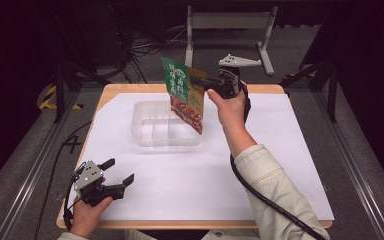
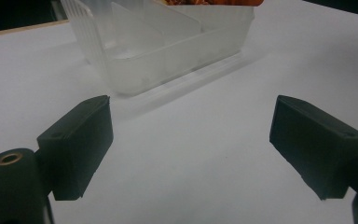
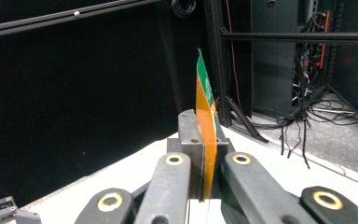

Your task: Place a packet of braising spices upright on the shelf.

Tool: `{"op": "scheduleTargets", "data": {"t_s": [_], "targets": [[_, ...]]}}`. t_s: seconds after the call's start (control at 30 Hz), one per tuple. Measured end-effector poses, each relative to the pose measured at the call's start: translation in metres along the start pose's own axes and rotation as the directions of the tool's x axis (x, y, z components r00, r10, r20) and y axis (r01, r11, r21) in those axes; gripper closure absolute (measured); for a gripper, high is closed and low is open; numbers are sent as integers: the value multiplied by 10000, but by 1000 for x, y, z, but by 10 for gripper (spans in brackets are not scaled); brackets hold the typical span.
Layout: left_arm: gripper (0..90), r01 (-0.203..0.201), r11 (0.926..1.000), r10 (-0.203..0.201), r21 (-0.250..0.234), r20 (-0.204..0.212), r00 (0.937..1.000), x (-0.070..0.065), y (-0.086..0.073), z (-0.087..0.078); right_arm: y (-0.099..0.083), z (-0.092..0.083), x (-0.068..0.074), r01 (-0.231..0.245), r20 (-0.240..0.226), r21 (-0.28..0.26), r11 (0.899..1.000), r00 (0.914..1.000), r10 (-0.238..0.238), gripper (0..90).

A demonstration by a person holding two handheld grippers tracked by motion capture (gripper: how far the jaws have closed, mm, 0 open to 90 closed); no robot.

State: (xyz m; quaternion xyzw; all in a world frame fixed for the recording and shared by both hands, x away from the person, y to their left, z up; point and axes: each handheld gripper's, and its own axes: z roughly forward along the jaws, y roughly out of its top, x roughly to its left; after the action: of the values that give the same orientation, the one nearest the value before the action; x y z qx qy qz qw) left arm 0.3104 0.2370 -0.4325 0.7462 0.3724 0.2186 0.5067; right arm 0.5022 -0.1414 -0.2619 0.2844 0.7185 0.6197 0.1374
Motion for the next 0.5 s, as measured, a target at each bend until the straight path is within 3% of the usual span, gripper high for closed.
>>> {"op": "scheduleTargets", "data": {"t_s": [0.5], "targets": [[140,19,10000,-19,-33,30,10000,0,0,0,-15,5,-10,-250,-20,-302,9992,9997,250,900]]}}
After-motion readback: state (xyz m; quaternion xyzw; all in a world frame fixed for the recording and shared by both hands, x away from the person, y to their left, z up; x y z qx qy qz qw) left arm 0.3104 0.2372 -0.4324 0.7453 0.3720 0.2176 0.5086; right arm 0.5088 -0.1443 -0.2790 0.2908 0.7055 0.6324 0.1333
